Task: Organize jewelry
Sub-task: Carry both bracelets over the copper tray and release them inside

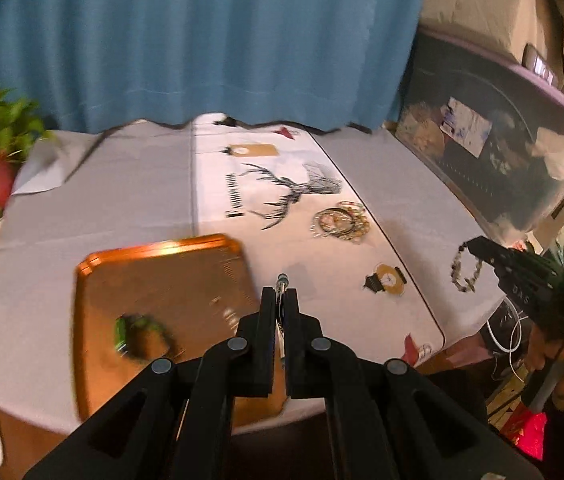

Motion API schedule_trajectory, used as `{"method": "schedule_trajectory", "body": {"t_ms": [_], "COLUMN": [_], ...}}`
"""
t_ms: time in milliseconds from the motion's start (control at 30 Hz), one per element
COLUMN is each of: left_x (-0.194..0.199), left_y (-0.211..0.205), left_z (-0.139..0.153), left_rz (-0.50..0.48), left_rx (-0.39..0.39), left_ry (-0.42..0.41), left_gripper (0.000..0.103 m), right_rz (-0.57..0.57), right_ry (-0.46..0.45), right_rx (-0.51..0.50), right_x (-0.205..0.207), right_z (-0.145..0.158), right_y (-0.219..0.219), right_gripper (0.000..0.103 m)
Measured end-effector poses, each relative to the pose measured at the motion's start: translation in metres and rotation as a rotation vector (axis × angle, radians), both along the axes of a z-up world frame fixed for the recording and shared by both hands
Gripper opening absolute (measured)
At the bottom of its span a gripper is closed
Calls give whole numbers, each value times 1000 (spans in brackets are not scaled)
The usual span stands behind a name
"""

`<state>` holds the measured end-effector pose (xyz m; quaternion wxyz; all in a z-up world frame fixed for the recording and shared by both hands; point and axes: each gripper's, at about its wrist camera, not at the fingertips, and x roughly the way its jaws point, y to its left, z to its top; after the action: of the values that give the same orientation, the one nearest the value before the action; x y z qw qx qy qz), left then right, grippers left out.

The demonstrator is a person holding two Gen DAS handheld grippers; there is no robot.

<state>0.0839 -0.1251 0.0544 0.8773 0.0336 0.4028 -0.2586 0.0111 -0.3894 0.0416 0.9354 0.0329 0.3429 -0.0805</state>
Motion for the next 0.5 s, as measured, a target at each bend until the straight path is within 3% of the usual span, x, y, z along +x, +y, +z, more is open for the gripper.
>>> {"method": "schedule_trajectory", "body": {"t_ms": [200,500], "left_x": [-46,-95], "left_y": [58,122], "left_z": [7,-7], "left_rz": [66,137], "left_rx": [-11,-47], "left_ry": [-28,-7], "left_gripper": [1,1], "right_rz": [84,212], "right_ry": [-16,-2], "right_rx": [10,3], "right_x": [-36,-71], "right_z": [8,0], "right_y": [61,145], "right_gripper": [9,9]}}
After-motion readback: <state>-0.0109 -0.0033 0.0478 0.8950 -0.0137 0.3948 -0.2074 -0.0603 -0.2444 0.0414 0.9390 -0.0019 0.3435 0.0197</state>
